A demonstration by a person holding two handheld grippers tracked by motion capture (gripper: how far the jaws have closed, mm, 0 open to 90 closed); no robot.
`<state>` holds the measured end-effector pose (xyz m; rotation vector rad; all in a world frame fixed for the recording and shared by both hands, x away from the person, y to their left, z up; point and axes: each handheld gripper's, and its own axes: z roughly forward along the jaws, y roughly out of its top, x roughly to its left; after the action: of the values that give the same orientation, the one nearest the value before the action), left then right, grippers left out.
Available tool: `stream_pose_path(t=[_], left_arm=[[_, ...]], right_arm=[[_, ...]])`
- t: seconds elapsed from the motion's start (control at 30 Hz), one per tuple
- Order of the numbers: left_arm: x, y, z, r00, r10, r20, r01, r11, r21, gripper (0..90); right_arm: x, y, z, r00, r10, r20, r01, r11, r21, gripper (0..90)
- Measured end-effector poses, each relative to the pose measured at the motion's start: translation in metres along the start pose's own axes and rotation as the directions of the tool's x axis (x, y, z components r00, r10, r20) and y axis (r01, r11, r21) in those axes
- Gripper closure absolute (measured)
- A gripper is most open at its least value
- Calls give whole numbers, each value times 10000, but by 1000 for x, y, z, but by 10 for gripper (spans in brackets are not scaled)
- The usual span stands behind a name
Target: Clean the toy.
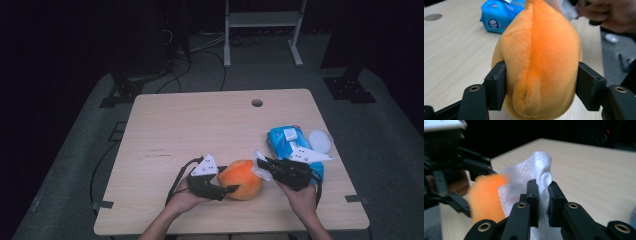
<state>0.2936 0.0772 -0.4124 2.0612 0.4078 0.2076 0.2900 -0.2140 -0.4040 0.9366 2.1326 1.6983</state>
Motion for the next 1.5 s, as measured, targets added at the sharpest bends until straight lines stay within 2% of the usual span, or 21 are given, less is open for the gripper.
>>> stream_pose_path(t=[0.07, 0.2, 0.27, 0.33, 0.37, 0.47, 0.5, 0.6, 0.7, 0.77, 0.8, 0.83, 1.03, 1.1, 1.17, 1.2, 1.27, 1.3, 1.33, 1.4, 1.5], left_arm=[[-5, 3, 1, 9998, 189, -117, -188, 9998, 82, 357], [-11, 4, 2, 9991, 404, -162, -401, 9991, 160, 372], [-10, 3, 1, 9992, 385, -68, -383, 9991, 168, 371], [-8, 2, 3, 9991, 316, 292, -318, 9995, 66, 343], [-7, 0, 5, 9983, 215, 542, -218, 9997, 57, 301], [-2, -3, 8, 9973, -152, 717, 176, 9993, -330, 253], [-3, -3, 9, 9978, -155, 645, 182, 9989, -425, 271], [-10, -2, 12, 9994, 175, 309, -158, 9984, -543, 336], [-12, -1, 14, 9994, 184, 288, -167, 9981, -589, 351], [-13, -2, 16, 9989, 248, 397, -225, 9981, -576, 325], [-12, -3, 16, 9988, 225, 428, -201, 9981, -576, 292], [-12, -3, 16, 9988, 135, 461, -105, 9979, -645, 287], [-14, -5, 19, 9974, 380, 612, -337, 9969, -704, 339], [-15, -5, 20, 9971, 413, 637, -366, 9966, -737, 339], [-15, -5, 21, 9971, 436, 620, -390, 9965, -735, 325], [-14, -4, 21, 9976, 395, 570, -353, 9967, -734, 308], [-12, -4, 24, 9993, 51, 372, -33, 9988, -480, 191], [-10, -5, 26, 9987, -177, 484, 194, 9992, -347, 131], [-8, -7, 27, 9972, -369, 649, 397, 9983, -426, 131], [-8, -8, 26, 9973, -244, 694, 279, 9984, -492, 216], [-12, -5, 22, 9991, 33, 427, -6, 9980, -636, 337]], right_arm=[[8, 4, 0, 9989, -165, -440, 150, 9993, -335, 808], [27, 7, 9, 9921, -755, -999, 735, 9970, -233, 808], [28, 7, 10, 9924, -784, -946, 777, 9969, -115, 810], [24, 7, 10, 9943, -689, -817, 695, 9976, 49, 810], [21, 6, 10, 9949, -645, -771, 659, 9977, 147, 810], [17, 3, 10, 9958, -864, -302, 877, 9951, 458, 810], [15, 3, 9, 9971, -661, -369, 678, 9967, 452, 809], [18, 4, 9, 9970, -672, -388, 689, 9967, 431, 808], [28, 3, 13, 9911, -784, -1074, 818, 9963, 273, 808], [38, 5, 17, 9838, -1206, -1330, 1270, 9911, 409, 807], [42, 6, 19, 9818, -1522, -1137, 1593, 9857, 553, 807], [41, 6, 19, 9818, -1579, -1053, 1647, 9846, 588, 808], [16, 7, 9, 9941, -1068, -159, 1077, 9918, 683, 807], [9, 6, 6, 9954, -958, 12, 954, 9924, 782, 806], [5, 4, 5, 9969, -788, -50, 790, 9936, 810, 806], [5, 3, 5, 9966, -828, -23, 827, 9930, 847, 806], [8, 3, 6, 9953, -971, -1, 967, 9908, 946, 808], [10, 4, 6, 9948, -1019, -10, 1015, 9900, 979, 808], [10, 4, 6, 9948, -1016, -48, 1016, 9901, 969, 808], [11, 4, 6, 9952, -971, -105, 977, 9907, 950, 809], [18, 5, 8, 9946, -954, -403, 984, 9919, 801, 809]])
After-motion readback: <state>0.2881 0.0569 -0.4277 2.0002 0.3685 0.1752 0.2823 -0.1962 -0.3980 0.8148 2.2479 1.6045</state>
